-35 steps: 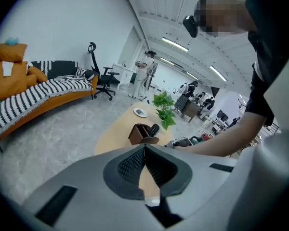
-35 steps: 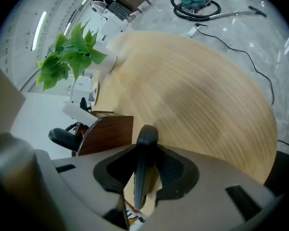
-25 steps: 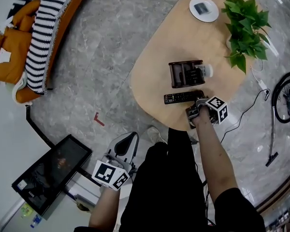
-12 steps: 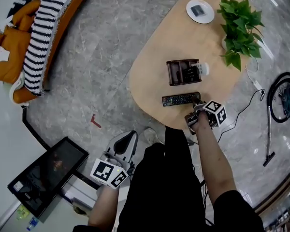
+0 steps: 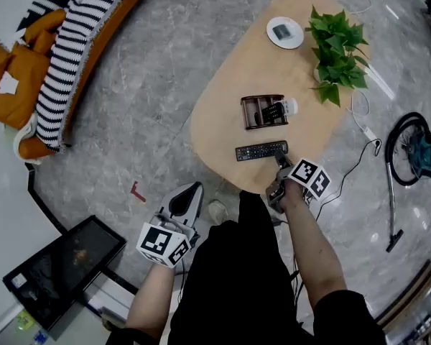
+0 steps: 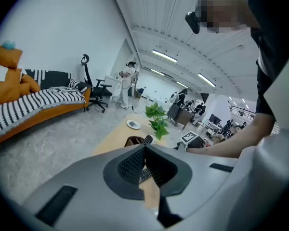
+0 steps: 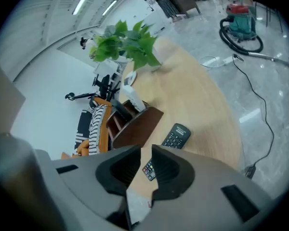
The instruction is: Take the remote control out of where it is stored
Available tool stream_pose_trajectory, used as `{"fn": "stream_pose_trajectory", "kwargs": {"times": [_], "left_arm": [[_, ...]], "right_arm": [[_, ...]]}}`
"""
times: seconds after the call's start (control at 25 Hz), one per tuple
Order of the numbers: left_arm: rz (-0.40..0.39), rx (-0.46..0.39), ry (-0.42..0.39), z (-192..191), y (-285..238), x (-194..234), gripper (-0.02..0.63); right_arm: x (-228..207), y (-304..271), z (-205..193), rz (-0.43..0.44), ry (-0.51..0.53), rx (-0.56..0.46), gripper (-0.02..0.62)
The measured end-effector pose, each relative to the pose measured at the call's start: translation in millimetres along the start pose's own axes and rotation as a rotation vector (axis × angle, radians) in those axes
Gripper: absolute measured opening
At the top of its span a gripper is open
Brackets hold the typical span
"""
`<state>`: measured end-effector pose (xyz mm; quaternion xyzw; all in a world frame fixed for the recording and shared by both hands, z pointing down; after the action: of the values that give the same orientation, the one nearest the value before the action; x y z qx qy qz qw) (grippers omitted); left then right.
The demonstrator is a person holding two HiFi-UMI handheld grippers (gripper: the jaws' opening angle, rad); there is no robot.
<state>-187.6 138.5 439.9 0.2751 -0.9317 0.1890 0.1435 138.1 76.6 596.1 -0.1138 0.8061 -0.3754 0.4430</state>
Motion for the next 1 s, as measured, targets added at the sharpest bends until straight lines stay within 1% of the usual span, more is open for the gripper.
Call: {"fn": "stream_pose_trajectory", "kwargs": {"times": [0.08,0.2,0.36,0.56,0.64,0.76,0.88,1.0], "left_arm": [[-0.006,-0.032,-0.023,15,0,-3,0.008],[-0.016,-0.094,-0.047,41,3,-11,0.008],[-0.028,-0.168,-0.082,73,11,-21,0.008],[-0.050,-0.225,-0.096,102,25,-37,0.008],[-0.047,-0.246,-0.100,108,33,-42,0.008],[-0.037,-0.289,-0.113,116,49,-47,0.008],[-0.032,-0.331,-0.139,122,57,-49,0.008],[-0.049,-0.331,-0.157,128,58,-52,0.008]], "right_arm": [[18,18,5,0.061,0.121,-0.031,0.057],[48,52,15,0.162,0.315,-0.088,0.043],[83,103,26,0.266,0.481,-0.162,0.020],[107,166,45,0.353,0.632,-0.275,0.008],[110,189,47,0.370,0.686,-0.311,0.008],[108,225,44,0.391,0.726,-0.392,0.008],[109,247,43,0.421,0.792,-0.484,0.008],[116,259,47,0.438,0.854,-0.528,0.008]]}}
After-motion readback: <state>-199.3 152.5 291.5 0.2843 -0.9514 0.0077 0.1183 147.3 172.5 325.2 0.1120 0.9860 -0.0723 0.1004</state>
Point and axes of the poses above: the fingertips, and each gripper's own axes: y backward along the fingers, x to its left, z out of its top, the point moved 10 cm from there along y, backward along the fingers, and after that the axes turned 15 degrees about -x, right-handed, at the moved point
